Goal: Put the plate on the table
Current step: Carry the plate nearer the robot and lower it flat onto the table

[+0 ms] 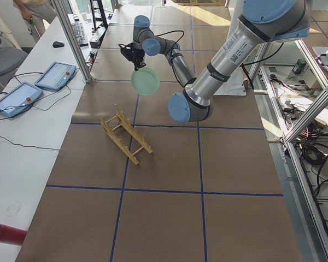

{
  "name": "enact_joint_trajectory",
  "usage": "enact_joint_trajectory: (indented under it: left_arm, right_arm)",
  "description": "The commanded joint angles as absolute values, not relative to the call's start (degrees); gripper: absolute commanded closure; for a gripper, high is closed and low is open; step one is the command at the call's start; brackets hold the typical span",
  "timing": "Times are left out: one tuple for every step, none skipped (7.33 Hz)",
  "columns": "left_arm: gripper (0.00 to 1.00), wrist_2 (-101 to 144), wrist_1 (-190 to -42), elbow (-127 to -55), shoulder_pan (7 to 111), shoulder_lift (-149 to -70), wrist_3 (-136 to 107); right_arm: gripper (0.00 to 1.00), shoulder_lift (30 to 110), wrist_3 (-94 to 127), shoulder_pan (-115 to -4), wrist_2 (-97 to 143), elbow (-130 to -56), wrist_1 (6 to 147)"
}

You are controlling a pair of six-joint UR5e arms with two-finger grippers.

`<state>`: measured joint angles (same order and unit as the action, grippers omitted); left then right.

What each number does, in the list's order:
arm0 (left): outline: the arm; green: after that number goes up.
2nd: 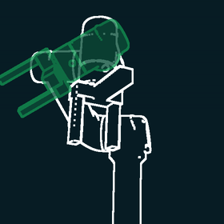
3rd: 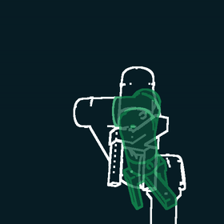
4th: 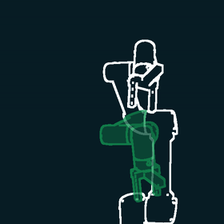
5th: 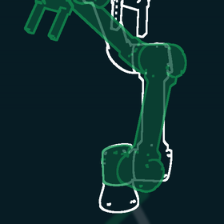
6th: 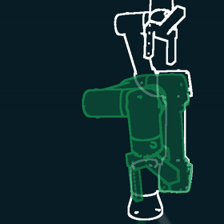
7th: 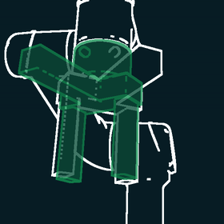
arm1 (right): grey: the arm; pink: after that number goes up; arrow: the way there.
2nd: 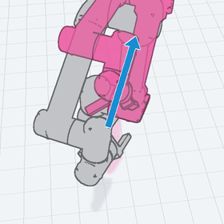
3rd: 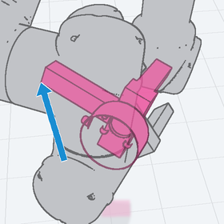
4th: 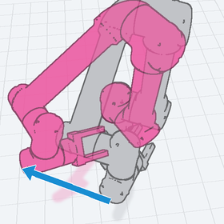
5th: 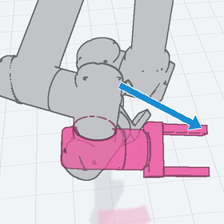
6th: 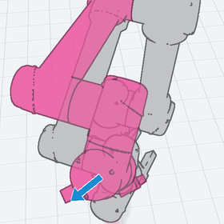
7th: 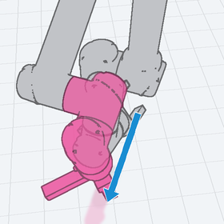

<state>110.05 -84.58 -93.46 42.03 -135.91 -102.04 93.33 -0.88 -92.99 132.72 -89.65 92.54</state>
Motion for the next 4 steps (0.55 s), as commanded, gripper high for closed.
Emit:
enact_joint_trajectory:
  left_arm:
    - [1.00,104.4,-76.7,-86.7,33.7,-138.3,-93.3]
    - [1.00,101.8,-75.2,-82.0,31.5,-140.2,-90.8]
    - [1.00,100.6,-75.3,-81.3,30.2,-139.7,-90.4]
    - [0.84,99.5,-75.3,-81.4,29.6,-139.5,-90.4]
  right_arm:
    - [0.00,93.3,-0.9,-93.0,132.7,-89.6,92.5]
    - [0.00,93.3,-0.9,-93.0,132.7,-89.6,92.5]
    - [0.00,93.3,-0.9,-93.0,132.7,-89.6,92.5]
    - [0.00,93.3,-0.9,-93.0,132.7,-89.6,92.5]
